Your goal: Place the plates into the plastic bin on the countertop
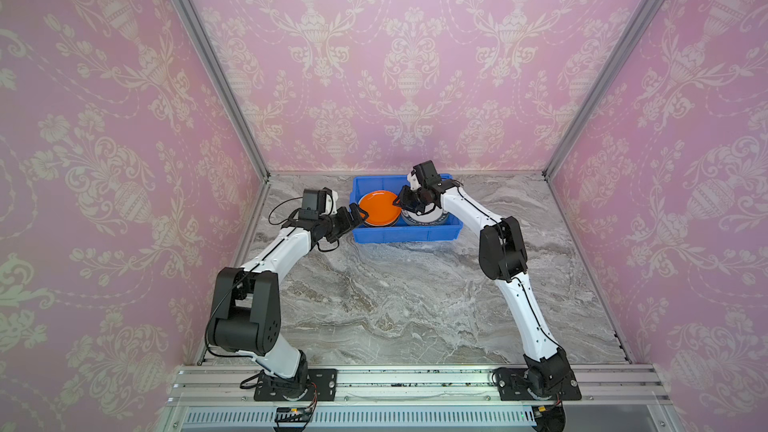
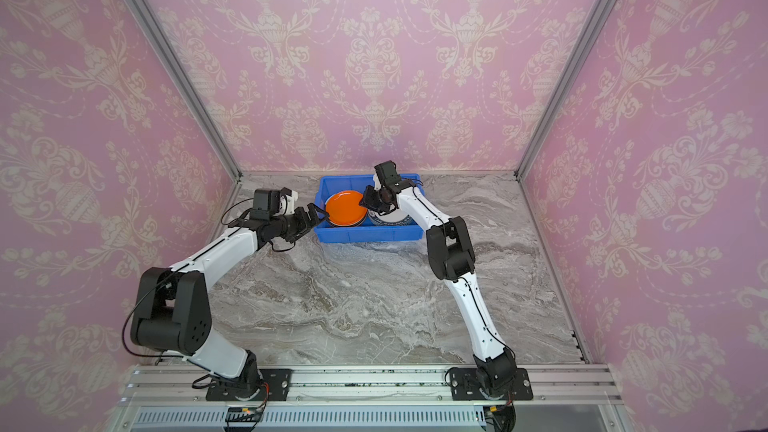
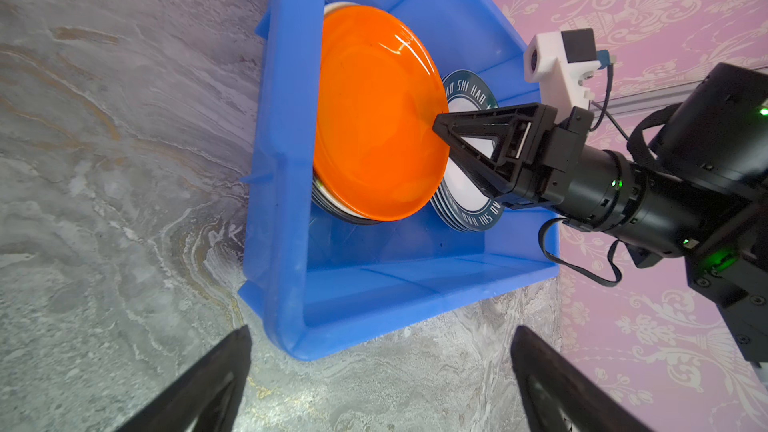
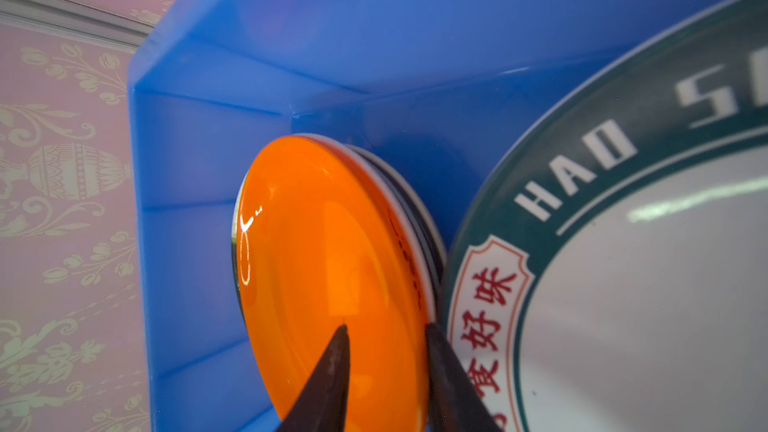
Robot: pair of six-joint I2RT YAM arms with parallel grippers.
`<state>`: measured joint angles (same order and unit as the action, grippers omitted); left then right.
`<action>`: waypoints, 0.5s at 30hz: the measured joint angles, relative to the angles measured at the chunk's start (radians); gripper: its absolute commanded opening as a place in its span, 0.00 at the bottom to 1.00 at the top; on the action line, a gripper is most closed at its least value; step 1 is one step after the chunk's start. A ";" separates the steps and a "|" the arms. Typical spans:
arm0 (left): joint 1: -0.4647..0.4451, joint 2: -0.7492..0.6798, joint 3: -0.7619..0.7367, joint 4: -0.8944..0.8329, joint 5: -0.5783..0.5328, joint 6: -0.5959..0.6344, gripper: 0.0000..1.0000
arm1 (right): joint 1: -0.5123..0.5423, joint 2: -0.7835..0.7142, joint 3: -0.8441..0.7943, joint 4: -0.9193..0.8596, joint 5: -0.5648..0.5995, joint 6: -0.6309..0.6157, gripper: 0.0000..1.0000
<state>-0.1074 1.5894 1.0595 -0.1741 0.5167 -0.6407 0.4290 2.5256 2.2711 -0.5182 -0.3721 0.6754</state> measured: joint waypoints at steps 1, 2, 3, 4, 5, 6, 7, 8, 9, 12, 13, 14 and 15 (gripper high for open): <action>0.000 0.000 0.000 0.000 0.000 0.000 0.99 | 0.000 -0.010 -0.005 -0.011 0.008 -0.008 0.38; 0.000 0.000 0.000 0.000 0.000 0.000 0.99 | -0.001 -0.022 -0.013 -0.021 0.019 -0.019 0.39; 0.000 0.000 0.000 0.000 -0.001 0.000 0.99 | -0.002 -0.034 -0.019 -0.027 0.026 -0.024 0.39; 0.000 0.000 0.000 0.000 -0.004 0.000 0.99 | -0.004 -0.047 -0.027 -0.033 0.032 -0.029 0.39; 0.000 0.000 0.000 0.000 -0.005 0.000 0.99 | -0.008 -0.060 -0.030 -0.042 0.035 -0.037 0.39; 0.000 0.000 0.000 0.000 -0.007 0.000 0.99 | -0.011 -0.070 -0.031 -0.047 0.041 -0.046 0.39; 0.000 0.000 0.000 0.000 -0.007 0.000 0.99 | -0.015 -0.082 -0.031 -0.052 0.045 -0.054 0.39; 0.000 0.000 0.000 0.000 -0.008 0.000 0.99 | -0.020 -0.095 -0.032 -0.056 0.052 -0.063 0.39; 0.000 -0.002 0.000 0.000 -0.010 0.000 0.99 | -0.024 -0.109 -0.039 -0.058 0.058 -0.074 0.39; 0.000 -0.023 0.000 -0.011 -0.041 0.016 0.99 | -0.032 -0.172 -0.080 -0.067 0.086 -0.106 0.39; -0.001 -0.040 0.000 -0.021 -0.069 0.031 0.99 | -0.035 -0.204 -0.110 -0.071 0.100 -0.124 0.41; -0.003 -0.061 -0.001 -0.030 -0.105 0.047 0.99 | -0.037 -0.243 -0.150 -0.069 0.112 -0.140 0.43; -0.007 -0.085 -0.002 -0.034 -0.142 0.064 0.99 | -0.040 -0.279 -0.189 -0.069 0.122 -0.154 0.46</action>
<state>-0.1143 1.5040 1.0573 -0.2077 0.3752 -0.5770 0.3893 2.2467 2.0819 -0.5877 -0.2504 0.5209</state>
